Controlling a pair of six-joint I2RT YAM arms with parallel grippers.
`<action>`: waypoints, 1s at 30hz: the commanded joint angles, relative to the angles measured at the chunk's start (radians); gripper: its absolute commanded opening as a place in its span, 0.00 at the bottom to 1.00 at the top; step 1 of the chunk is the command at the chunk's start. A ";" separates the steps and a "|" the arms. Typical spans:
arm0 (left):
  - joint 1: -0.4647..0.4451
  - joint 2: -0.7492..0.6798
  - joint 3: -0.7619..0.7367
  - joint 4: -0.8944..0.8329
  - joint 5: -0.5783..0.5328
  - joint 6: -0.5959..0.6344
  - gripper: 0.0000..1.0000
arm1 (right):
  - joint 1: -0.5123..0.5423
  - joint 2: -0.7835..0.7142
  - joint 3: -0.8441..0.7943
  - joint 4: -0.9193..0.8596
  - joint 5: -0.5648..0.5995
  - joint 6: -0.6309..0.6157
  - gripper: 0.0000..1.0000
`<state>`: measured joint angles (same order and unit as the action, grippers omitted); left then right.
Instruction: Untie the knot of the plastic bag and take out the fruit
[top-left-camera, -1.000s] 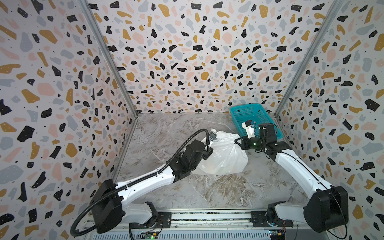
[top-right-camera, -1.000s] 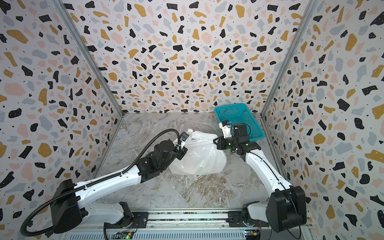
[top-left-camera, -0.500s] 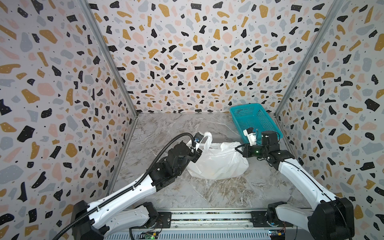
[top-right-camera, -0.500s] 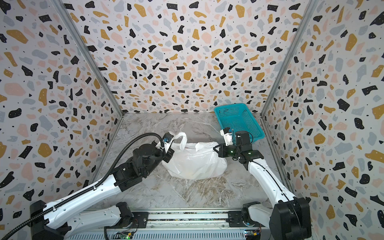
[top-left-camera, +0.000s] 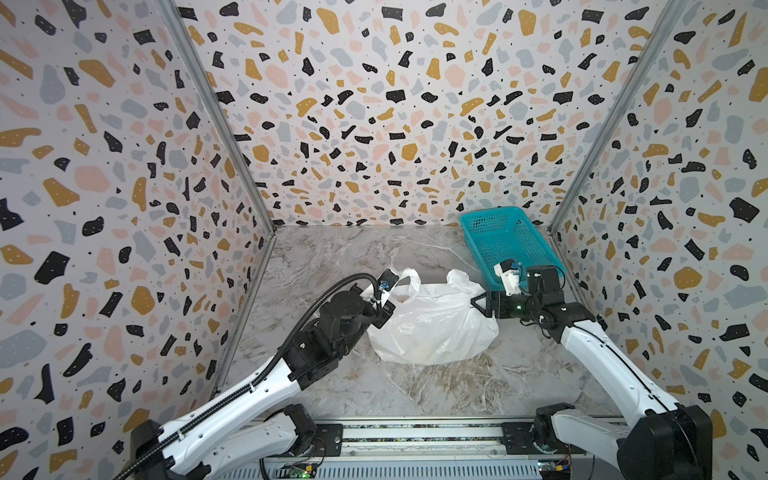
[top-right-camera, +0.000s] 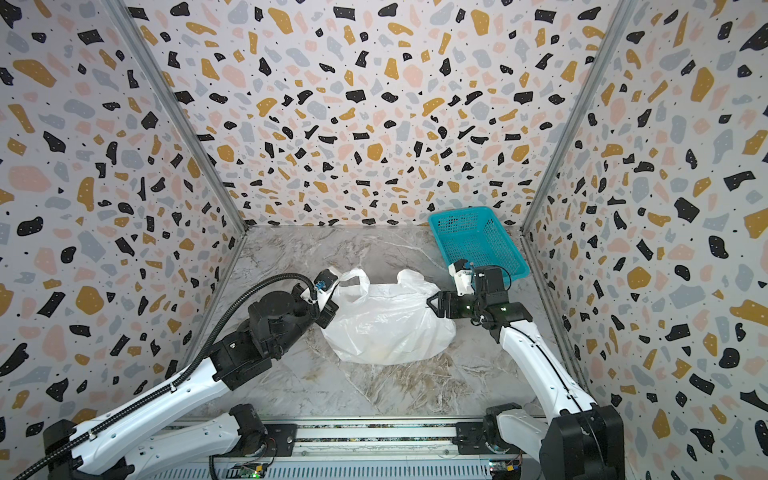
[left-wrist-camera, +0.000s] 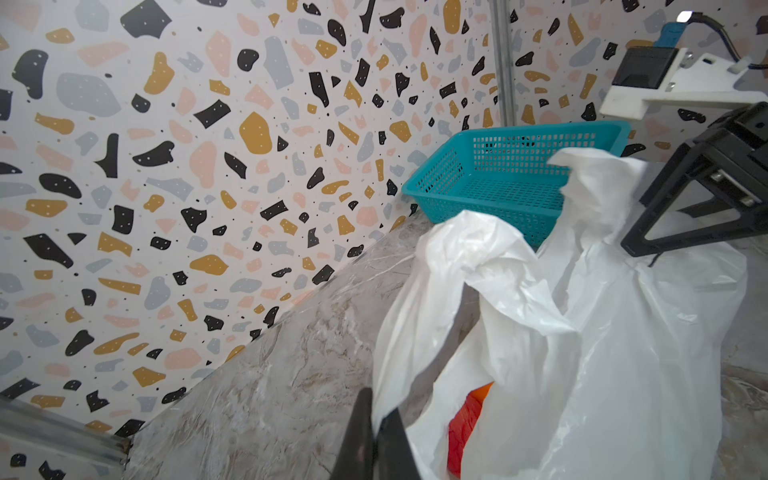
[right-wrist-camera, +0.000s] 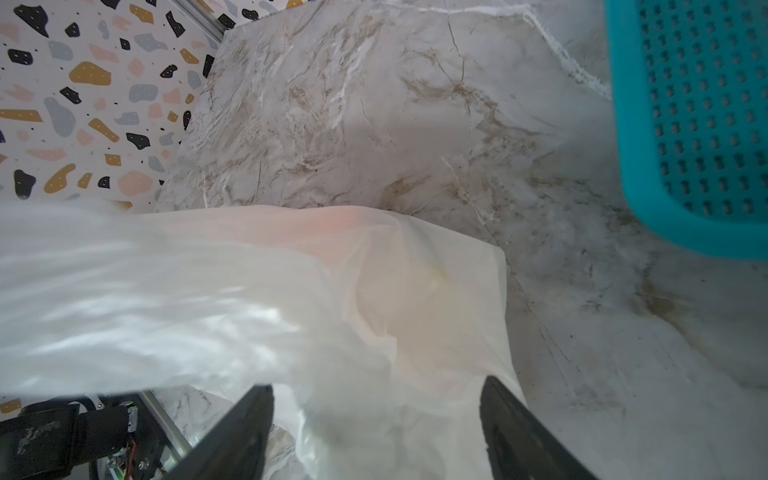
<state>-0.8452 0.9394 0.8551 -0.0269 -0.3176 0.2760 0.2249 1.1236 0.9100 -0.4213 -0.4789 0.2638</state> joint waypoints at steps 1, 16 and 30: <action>0.006 -0.006 0.051 0.091 0.046 0.063 0.00 | 0.031 -0.029 0.182 -0.106 0.045 -0.088 0.90; 0.007 0.036 0.130 0.165 0.172 0.221 0.00 | 0.177 0.112 0.474 -0.040 -0.027 -0.458 0.99; 0.006 0.010 0.099 0.161 0.216 0.209 0.00 | 0.294 0.284 0.505 -0.122 -0.158 -0.862 1.00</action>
<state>-0.8452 0.9768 0.9508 0.0753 -0.1158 0.4789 0.4911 1.4124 1.3647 -0.5056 -0.5987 -0.4702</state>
